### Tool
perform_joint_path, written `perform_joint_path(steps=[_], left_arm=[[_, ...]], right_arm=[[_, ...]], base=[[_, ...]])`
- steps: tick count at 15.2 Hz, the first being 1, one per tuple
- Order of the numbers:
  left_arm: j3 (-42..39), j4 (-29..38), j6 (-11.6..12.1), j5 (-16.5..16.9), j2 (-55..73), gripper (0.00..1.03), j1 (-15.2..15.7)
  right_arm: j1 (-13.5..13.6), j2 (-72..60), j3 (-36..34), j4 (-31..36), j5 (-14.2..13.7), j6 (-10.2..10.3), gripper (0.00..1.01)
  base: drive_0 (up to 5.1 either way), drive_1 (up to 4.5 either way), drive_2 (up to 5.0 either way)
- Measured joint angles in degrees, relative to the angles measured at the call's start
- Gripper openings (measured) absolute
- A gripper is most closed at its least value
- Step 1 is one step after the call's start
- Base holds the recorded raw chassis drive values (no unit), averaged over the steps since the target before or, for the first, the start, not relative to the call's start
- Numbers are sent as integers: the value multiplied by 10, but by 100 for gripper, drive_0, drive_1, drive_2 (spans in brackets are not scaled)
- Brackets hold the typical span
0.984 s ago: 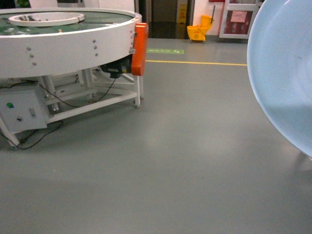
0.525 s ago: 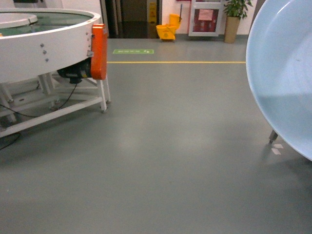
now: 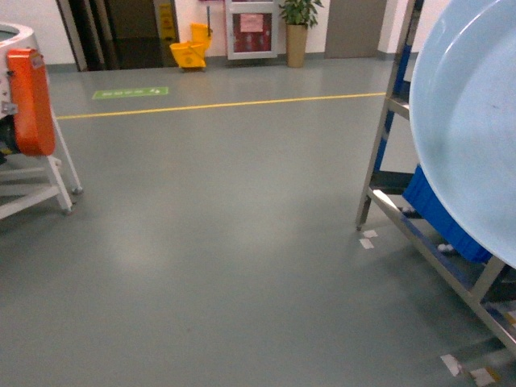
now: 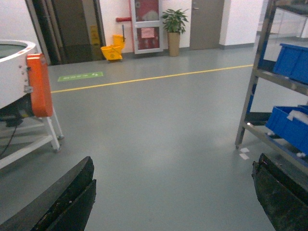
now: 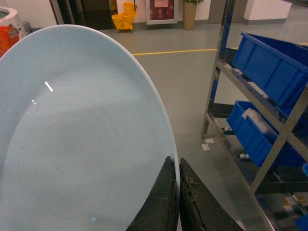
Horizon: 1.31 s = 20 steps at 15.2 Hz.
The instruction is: Place blue tray on left shelf second layer neatly
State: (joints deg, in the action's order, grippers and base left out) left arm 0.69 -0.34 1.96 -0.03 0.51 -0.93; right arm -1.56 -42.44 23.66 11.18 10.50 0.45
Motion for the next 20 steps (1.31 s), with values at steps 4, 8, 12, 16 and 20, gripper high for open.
perform_joint_path(steps=[4,8,12,16,20], left_arm=[[0,-1,0,0,0,98,0],[0,-1,0,0,0,98,0],[0,-1,0,0,0,98,0],[0,-1,0,0,0,98,0],[0,-1,0,0,0,98,0]], right_arm=[[0,2,0,3,1,0,2],[0,2,0,3,1,0,2],[0,2,0,3,1,0,2],[0,2,0,3,1,0,2],[0,2,0,3,1,0,2]], base=[[-159,-159,-159],[-160,-160,-160],[-159,-159,-159],[-152,-152,-152],[-150,-150,-150]])
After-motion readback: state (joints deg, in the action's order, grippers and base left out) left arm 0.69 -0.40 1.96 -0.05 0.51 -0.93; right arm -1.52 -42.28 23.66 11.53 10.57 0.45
